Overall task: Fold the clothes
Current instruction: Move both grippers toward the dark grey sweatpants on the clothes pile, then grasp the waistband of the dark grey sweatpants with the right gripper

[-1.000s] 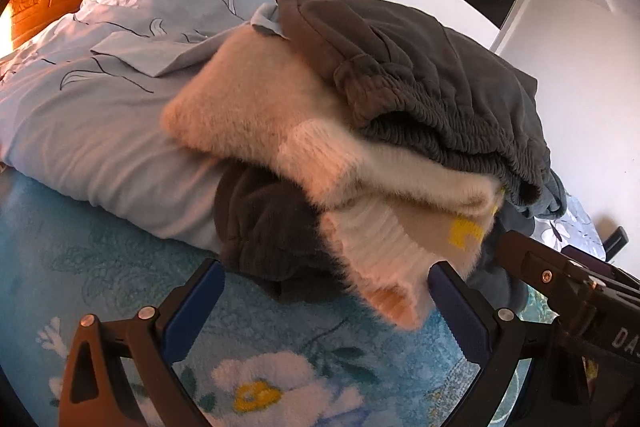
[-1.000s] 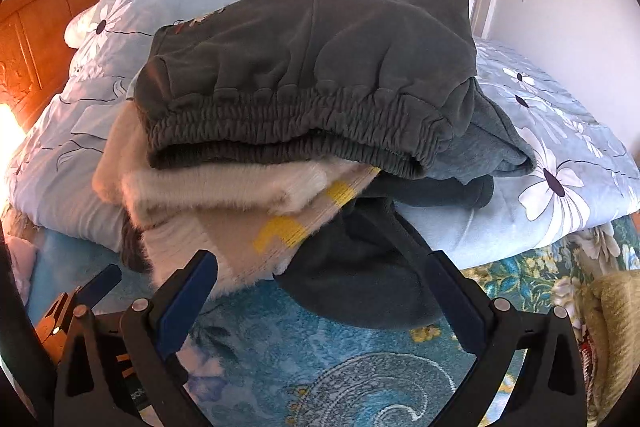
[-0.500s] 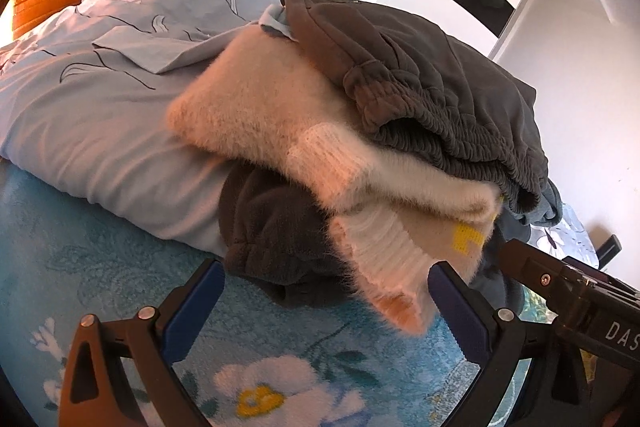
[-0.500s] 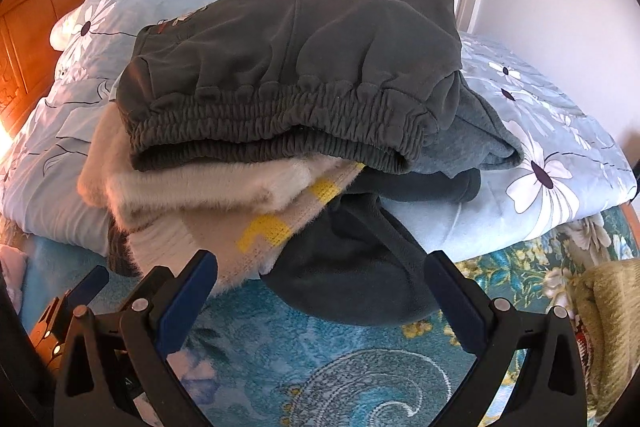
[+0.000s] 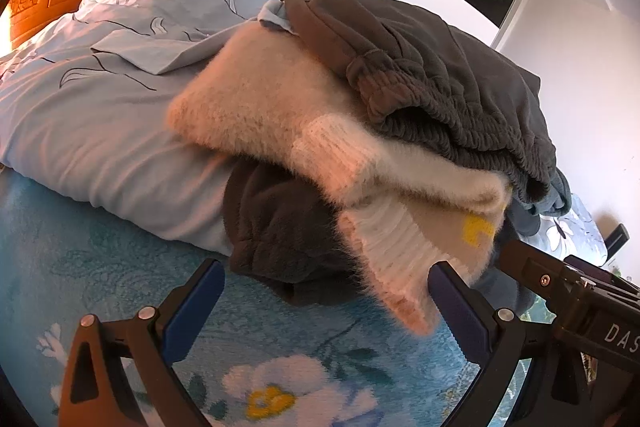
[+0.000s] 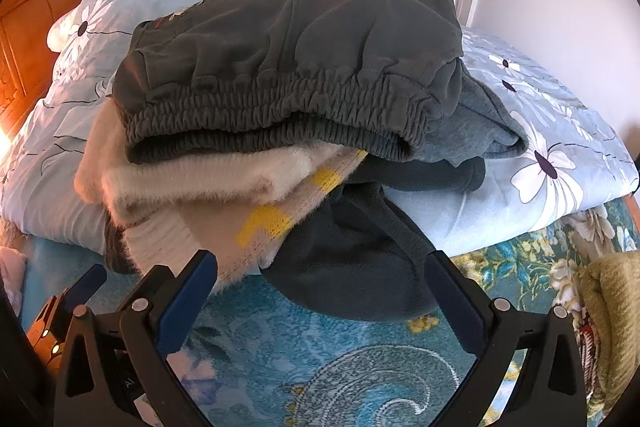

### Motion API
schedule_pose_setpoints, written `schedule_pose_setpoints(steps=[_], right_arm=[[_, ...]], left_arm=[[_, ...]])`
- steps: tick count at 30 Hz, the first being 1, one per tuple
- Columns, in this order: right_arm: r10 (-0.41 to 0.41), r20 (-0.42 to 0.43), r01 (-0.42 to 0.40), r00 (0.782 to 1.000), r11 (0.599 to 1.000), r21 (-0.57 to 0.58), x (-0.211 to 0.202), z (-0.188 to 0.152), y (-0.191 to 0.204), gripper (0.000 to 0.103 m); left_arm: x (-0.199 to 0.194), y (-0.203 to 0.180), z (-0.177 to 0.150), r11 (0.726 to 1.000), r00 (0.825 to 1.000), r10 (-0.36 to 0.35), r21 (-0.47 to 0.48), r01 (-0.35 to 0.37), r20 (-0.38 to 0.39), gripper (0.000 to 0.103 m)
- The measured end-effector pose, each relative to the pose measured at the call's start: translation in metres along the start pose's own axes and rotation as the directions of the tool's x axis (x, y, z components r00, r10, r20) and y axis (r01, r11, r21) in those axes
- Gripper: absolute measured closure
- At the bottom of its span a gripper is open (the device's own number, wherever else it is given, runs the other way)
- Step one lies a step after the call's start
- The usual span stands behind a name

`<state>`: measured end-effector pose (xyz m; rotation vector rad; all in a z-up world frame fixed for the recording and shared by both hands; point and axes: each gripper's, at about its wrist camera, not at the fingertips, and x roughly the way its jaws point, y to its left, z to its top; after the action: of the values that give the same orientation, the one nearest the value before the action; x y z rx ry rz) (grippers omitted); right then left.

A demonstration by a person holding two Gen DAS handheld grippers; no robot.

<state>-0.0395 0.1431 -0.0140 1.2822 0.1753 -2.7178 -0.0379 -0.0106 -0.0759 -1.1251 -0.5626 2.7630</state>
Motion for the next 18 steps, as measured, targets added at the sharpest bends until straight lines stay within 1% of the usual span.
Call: schedule_pose_setpoints(steps=[5,7,9,11,12,14,15,17,18], right_arm=[[0.005,-0.007,-0.005,1.000,1.000,0.005,0.002,-0.001,0.000,0.000],[0.016,-0.011,-0.016,1.000,1.000,0.002,0.001,0.004,0.001,0.000],[0.021,0.024,-0.021,0.999,1.000,0.015,-0.008,0.011,-0.004,0.000],[0.045,0.069,-0.049,0.997,0.997,0.056,-0.019,0.027,-0.013,0.000],[0.068,0.079,-0.074,0.995,0.994,0.076,-0.021,0.035,-0.017,0.000],[0.137,0.072,-0.144,0.988,0.983,0.114,-0.019,0.052,-0.020,0.000],[0.194,0.066,-0.202,0.979,0.969,0.140,-0.015,0.061,-0.021,0.000],[0.329,0.076,-0.337,0.941,0.914,0.224,-0.006,0.071,-0.023,0.000],[0.360,0.086,-0.370,0.929,0.893,0.255,-0.001,0.074,-0.023,0.001]], left_arm=[[0.001,0.000,0.001,1.000,1.000,0.008,0.007,-0.008,0.004,0.000],[-0.002,0.003,0.004,1.000,1.000,0.009,-0.012,-0.008,0.016,0.000],[-0.006,0.012,0.009,0.999,0.999,0.016,-0.045,-0.015,0.031,0.000],[-0.012,0.022,0.014,0.997,0.998,0.016,-0.075,-0.011,0.054,0.000],[-0.014,0.025,0.018,0.996,0.998,0.020,-0.087,-0.014,0.065,0.000],[-0.017,0.031,0.023,0.995,0.996,0.040,-0.095,-0.032,0.084,0.000],[-0.018,0.033,0.024,0.995,0.994,0.062,-0.089,-0.054,0.089,0.000],[-0.018,0.036,0.026,0.992,0.991,0.102,-0.083,-0.094,0.089,0.000],[-0.019,0.039,0.025,0.991,0.990,0.113,-0.086,-0.106,0.087,0.000]])
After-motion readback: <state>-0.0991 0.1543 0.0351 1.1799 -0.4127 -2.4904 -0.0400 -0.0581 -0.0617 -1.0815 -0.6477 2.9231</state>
